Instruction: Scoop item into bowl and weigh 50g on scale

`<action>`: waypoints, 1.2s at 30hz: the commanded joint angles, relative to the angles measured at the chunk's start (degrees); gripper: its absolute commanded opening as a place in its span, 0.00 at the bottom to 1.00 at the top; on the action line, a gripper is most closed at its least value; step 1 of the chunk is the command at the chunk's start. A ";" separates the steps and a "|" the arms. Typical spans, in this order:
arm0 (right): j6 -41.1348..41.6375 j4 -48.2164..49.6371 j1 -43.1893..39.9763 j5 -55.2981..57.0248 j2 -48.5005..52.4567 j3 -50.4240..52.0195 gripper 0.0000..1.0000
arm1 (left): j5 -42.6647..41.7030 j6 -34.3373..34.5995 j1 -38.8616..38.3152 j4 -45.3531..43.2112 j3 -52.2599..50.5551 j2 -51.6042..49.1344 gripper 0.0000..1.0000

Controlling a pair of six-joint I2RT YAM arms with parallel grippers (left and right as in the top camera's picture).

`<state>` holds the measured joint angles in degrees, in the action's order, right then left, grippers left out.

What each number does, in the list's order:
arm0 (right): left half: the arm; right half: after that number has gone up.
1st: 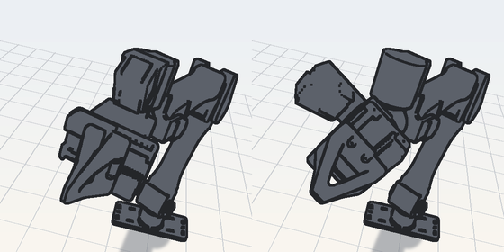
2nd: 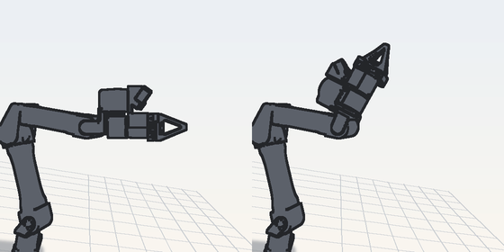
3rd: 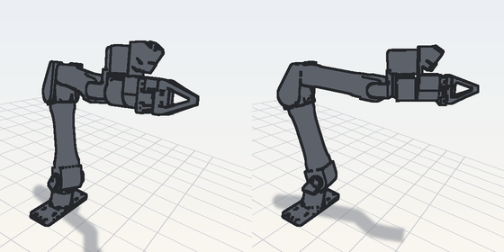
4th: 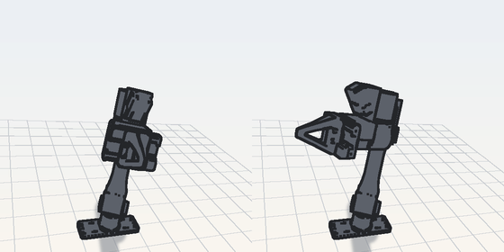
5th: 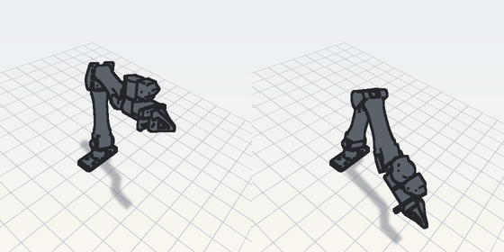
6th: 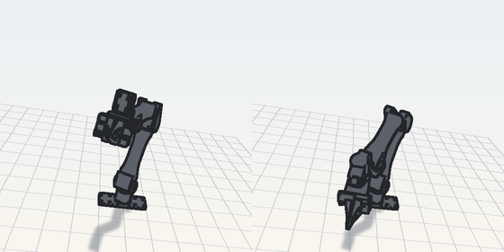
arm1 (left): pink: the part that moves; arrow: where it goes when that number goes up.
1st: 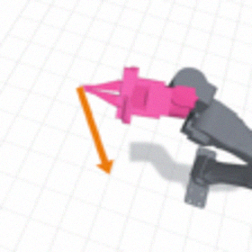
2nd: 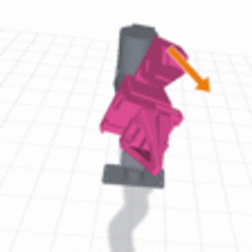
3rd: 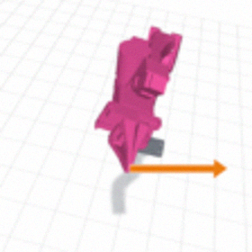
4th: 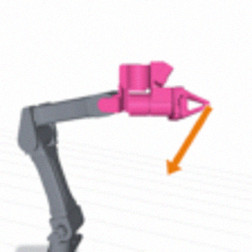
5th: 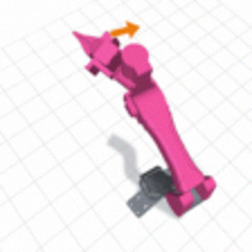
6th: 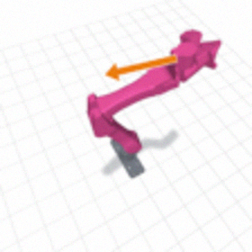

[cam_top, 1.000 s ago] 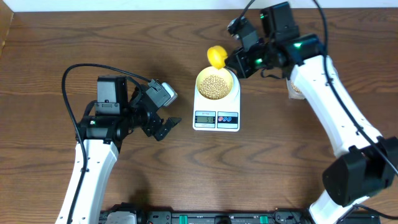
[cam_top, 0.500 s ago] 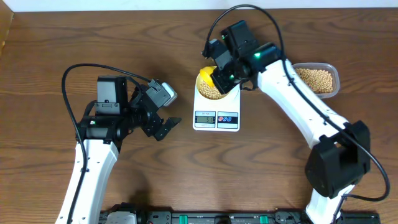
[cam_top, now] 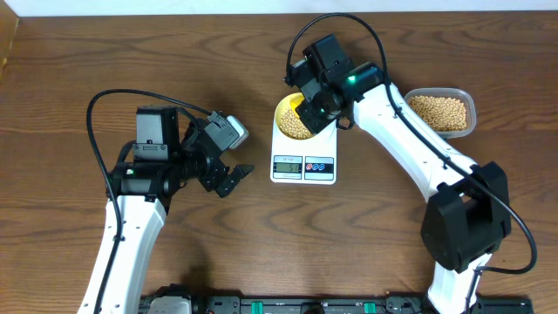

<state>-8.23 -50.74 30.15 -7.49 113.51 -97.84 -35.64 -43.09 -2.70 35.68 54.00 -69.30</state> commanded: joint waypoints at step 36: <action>-1.84 -2.08 3.45 -1.62 1.95 0.13 0.01 | -0.33 0.74 -0.11 0.07 0.98 -0.15 0.98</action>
<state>-11.49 -52.34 33.34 -6.68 114.41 -97.84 -35.64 -43.07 -2.70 35.68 54.00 -69.30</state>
